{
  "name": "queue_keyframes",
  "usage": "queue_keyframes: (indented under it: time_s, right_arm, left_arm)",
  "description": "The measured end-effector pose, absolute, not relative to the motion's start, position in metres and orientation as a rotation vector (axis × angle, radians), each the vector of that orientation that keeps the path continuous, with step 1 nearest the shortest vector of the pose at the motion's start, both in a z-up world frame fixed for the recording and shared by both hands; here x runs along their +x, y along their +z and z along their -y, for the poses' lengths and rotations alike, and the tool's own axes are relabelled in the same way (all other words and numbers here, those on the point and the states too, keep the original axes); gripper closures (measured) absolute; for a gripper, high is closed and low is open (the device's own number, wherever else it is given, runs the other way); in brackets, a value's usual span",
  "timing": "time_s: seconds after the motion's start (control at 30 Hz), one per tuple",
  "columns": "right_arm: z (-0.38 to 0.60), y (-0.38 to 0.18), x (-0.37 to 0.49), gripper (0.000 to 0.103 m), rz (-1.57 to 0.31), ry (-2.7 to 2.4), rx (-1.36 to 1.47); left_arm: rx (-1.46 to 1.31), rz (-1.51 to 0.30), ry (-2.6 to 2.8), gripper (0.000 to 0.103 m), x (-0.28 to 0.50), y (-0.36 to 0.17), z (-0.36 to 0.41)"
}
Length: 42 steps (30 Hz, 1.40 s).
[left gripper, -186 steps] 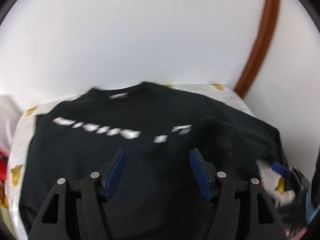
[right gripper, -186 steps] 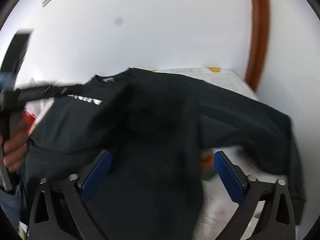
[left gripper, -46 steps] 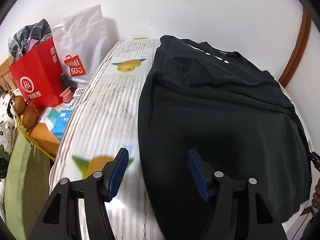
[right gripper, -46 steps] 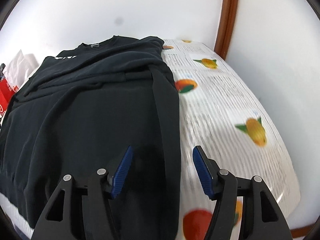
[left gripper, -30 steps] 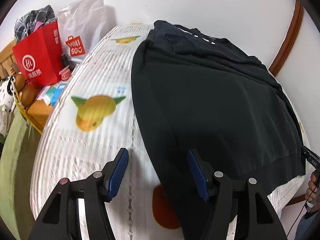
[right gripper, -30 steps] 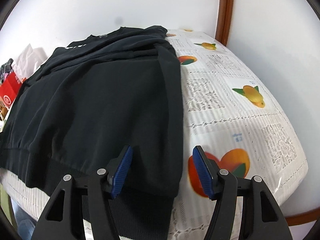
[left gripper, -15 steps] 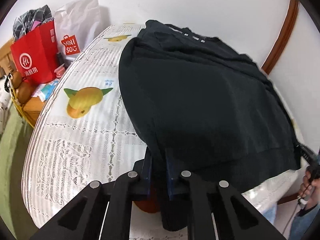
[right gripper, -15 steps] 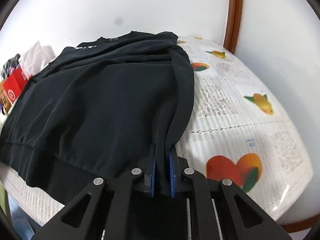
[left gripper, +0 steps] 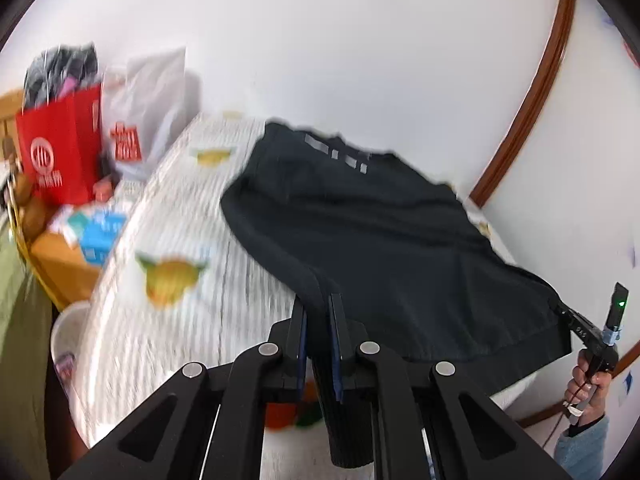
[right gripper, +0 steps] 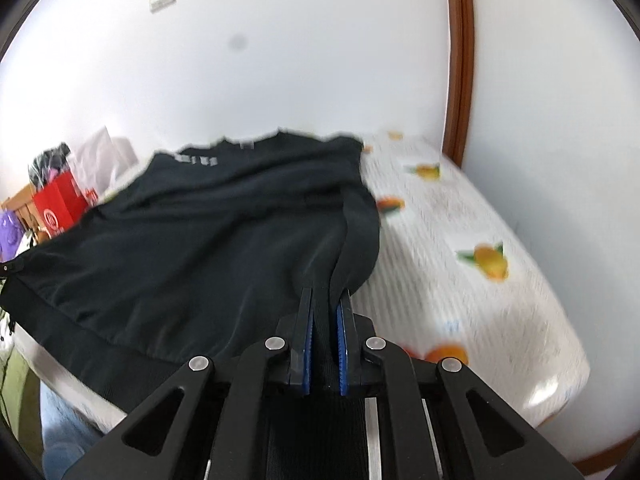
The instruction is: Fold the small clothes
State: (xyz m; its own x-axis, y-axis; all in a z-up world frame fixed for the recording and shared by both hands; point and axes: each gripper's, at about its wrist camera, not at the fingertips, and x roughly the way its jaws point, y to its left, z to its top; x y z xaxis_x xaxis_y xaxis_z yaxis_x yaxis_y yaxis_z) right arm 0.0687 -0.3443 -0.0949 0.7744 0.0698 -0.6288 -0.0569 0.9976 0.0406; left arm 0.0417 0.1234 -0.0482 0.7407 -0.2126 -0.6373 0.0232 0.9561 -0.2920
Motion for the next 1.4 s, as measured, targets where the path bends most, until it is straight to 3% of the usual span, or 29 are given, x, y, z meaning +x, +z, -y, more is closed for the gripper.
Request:
queue_keyframes:
  time_s: [0.4, 0.77, 1.1, 1.4]
  right_arm:
    - [0.335, -0.024, 0.159, 0.094, -0.593, 0.051, 0.041]
    - [0.327, -0.01, 0.292, 0.094, -0.589, 0.035, 0.104]
    - [0.325, -0.054, 0.39, 0.094, -0.661, 0.028, 0.104]
    - [0.326, -0.136, 0.413, 0.092, -0.835, -0.001, 0.029]
  left_arm:
    - [-0.275, -0.604, -0.054, 0.093, 0.133, 0.011, -0.136]
    - [-0.236, -0.603, 0.024, 0.093, 0.259, 0.009, -0.133]
    - [-0.189, -0.712, 0.041, 0.093, 0.35, -0.041, -0.136]
    - [-0.216, -0.868, 0.055, 0.089, 0.36, -0.101, -0.146]
